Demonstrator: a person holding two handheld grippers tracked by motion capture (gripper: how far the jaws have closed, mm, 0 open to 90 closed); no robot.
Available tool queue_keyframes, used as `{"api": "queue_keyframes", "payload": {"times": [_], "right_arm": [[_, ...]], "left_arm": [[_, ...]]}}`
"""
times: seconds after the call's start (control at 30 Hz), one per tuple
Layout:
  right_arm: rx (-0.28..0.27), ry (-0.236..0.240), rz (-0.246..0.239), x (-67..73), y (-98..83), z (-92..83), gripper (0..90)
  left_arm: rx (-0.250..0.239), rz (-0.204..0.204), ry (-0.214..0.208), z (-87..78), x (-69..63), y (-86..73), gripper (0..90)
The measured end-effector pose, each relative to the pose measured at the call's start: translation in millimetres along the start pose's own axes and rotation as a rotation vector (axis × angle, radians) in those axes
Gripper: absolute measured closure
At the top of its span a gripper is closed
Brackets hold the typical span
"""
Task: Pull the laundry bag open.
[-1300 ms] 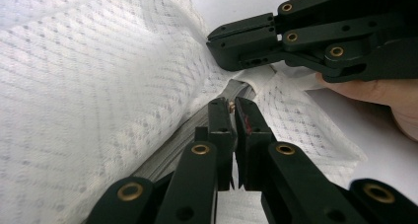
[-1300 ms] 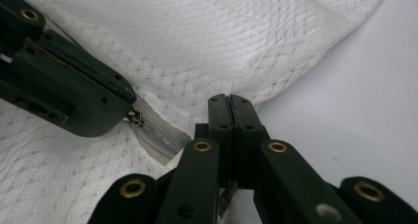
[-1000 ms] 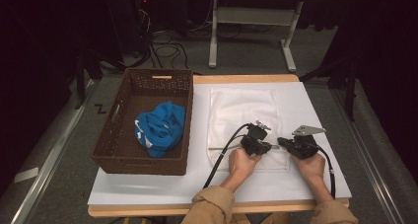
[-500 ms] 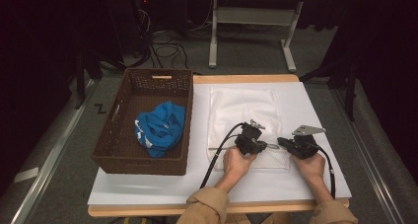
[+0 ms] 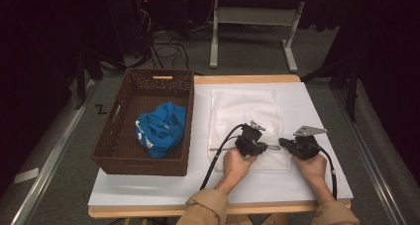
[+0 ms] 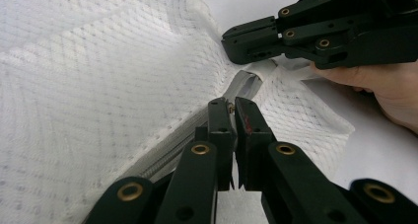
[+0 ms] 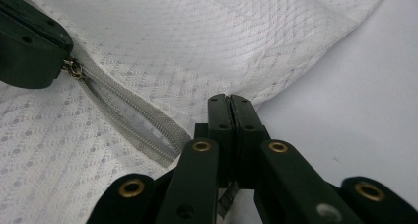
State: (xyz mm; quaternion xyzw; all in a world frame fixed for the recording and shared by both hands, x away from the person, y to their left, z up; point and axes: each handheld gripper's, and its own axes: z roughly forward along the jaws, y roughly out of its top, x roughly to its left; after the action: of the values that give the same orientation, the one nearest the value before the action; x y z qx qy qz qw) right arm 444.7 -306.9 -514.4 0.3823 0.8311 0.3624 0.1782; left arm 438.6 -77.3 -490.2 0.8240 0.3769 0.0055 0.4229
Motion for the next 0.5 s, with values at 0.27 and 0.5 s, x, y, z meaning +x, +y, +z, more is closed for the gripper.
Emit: {"api": "queue_keyframes", "payload": {"times": [0.27,0.5], "right_arm": [[0.001,-0.002,-0.002,0.2,0.1,0.0,89.4],[0.001,-0.001,0.000,0.2,0.0,-0.1,89.4]], "left_arm": [[-0.006,0.002,0.008,-2.9,1.0,-0.7,86.3],[-0.001,0.002,0.009,-4.0,-0.3,-1.8,86.3]]}}
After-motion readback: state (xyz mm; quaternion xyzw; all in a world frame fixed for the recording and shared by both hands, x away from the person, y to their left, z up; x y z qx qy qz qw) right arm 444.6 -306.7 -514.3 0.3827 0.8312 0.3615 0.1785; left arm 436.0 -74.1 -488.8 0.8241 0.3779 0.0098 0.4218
